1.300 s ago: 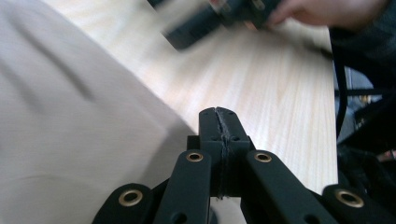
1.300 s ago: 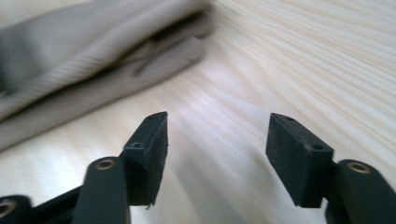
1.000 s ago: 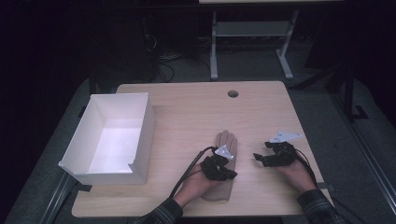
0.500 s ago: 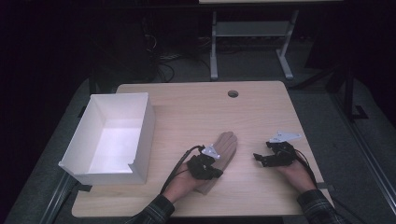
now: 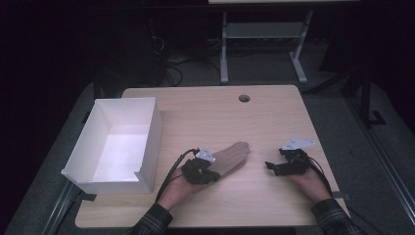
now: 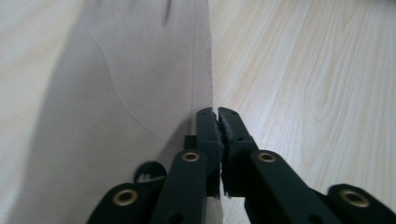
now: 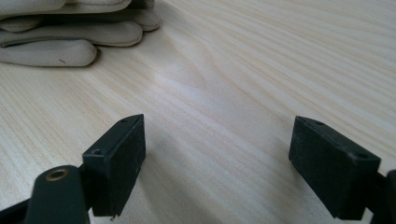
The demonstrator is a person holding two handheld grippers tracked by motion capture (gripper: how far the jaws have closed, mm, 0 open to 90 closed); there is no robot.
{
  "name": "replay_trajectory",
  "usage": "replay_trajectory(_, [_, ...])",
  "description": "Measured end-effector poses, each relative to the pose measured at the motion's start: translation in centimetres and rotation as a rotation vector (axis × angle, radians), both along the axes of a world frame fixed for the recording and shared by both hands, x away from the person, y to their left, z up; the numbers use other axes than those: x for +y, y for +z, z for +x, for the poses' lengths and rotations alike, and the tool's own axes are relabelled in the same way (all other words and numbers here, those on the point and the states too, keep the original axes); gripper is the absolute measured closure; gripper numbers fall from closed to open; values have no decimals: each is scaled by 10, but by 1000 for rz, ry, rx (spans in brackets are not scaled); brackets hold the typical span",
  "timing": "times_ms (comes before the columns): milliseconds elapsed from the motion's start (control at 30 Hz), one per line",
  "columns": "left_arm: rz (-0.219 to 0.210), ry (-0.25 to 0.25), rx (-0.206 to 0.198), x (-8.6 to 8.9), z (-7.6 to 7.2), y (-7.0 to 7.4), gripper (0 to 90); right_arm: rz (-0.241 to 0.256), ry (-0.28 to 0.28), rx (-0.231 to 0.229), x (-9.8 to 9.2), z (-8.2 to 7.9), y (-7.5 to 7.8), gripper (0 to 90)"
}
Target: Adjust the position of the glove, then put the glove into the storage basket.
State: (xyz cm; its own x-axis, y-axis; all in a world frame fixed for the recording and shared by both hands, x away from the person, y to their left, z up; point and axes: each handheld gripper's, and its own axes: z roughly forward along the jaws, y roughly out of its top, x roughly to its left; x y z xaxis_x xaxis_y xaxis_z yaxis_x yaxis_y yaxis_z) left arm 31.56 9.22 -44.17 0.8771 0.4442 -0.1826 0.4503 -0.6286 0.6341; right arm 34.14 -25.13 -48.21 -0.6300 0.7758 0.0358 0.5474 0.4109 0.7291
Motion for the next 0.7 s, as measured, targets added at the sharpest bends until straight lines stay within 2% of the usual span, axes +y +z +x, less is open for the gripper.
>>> replay_trajectory(100, [-39, 21, -26, 2, 4, 13, 815, -1, -1, 2, 0, 0, 0, 171])
replay_trajectory(167, [-50, 29, -42, 2, 8, 19, 733, -1, -1, 1, 0, 0, 0, 171])
replay_trajectory(200, [-51, 29, -43, 2, 10, 21, 666, -2, -1, 2, 0, 0, 0, 171])
replay_trajectory(300, [-21, 24, -80, 0, 17, 25, 529, -1, -2, 2, 0, 0, 0, 169])
replay_trajectory(367, [-14, 27, -95, -3, 22, 24, 461, 0, -3, 3, 0, 0, 0, 167])
replay_trajectory(467, [-5, 15, -92, -7, 30, 20, 349, 0, -3, 4, 1, 0, 0, 163])
replay_trajectory(567, [34, 0, -96, -10, 37, 14, 254, 0, -4, 5, 1, 0, 0, 162])
replay_trajectory(700, [23, 24, -93, -11, 42, 10, 186, 0, -4, 5, 1, 0, 0, 162])
